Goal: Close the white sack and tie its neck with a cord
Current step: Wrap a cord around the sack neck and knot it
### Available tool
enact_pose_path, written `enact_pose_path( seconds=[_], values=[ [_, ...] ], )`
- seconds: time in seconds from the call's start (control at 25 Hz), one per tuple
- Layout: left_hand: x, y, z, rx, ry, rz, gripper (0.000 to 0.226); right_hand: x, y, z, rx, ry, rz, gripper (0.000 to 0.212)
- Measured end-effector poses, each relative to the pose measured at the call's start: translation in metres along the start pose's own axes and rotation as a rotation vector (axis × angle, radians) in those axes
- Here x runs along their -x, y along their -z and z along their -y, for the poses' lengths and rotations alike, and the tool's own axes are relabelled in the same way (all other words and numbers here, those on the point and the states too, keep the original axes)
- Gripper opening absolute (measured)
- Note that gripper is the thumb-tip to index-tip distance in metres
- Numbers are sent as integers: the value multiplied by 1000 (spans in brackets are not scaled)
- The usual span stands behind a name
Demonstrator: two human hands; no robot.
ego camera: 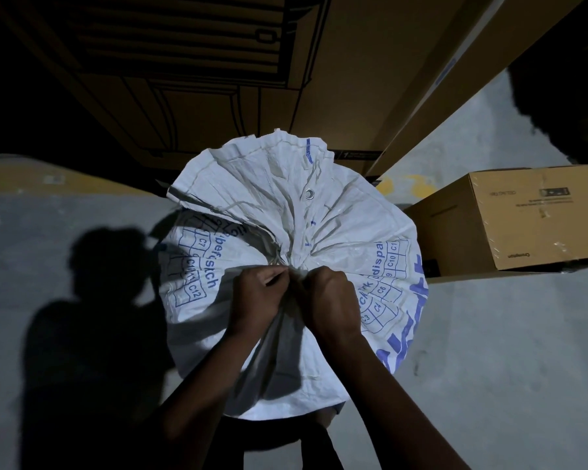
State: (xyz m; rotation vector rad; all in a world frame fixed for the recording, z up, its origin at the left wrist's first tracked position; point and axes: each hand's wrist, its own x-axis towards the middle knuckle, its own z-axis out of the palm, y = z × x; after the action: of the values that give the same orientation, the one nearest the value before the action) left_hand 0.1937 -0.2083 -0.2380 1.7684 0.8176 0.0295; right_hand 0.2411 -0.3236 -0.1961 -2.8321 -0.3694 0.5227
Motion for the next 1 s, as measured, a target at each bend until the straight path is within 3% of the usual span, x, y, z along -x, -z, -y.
enact_pose_path(
  seconds=[0.24, 0.36, 0.52, 0.6, 0.68, 0.72, 0.8, 0.92, 1.0],
  values=[
    [-4, -6, -7, 45, 39, -33, 9, -5, 0, -15, 15, 93, -35, 34],
    [-11, -2, -7, 138, 129, 75, 24, -6, 2, -15, -6, 110, -6, 35],
    [-20, -2, -19, 135, 234, 213, 15, -9, 15, -24, -77, 27, -35, 36],
    [-26, 3, -23, 222, 304, 169, 14, -10, 22, -24, -92, 14, -81, 43],
    [-31, 14, -25, 198, 225, 15, 11, -20, 30, -17, -143, -21, -72, 53],
    [-32, 18, -28, 177, 173, -21, 9, -28, 34, -12, -196, -61, -43, 59],
    [-32, 20, -35, 223, 120, 61, 8, -44, 39, -3, -319, -128, 39, 61],
    [-35, 13, -36, 149, 200, 145, 37, -61, 34, 4, -373, -90, 191, 34],
    [-40, 8, -36, 119, 272, 135, 45, -69, 20, 4, -359, -75, 260, 42]
  ],
)
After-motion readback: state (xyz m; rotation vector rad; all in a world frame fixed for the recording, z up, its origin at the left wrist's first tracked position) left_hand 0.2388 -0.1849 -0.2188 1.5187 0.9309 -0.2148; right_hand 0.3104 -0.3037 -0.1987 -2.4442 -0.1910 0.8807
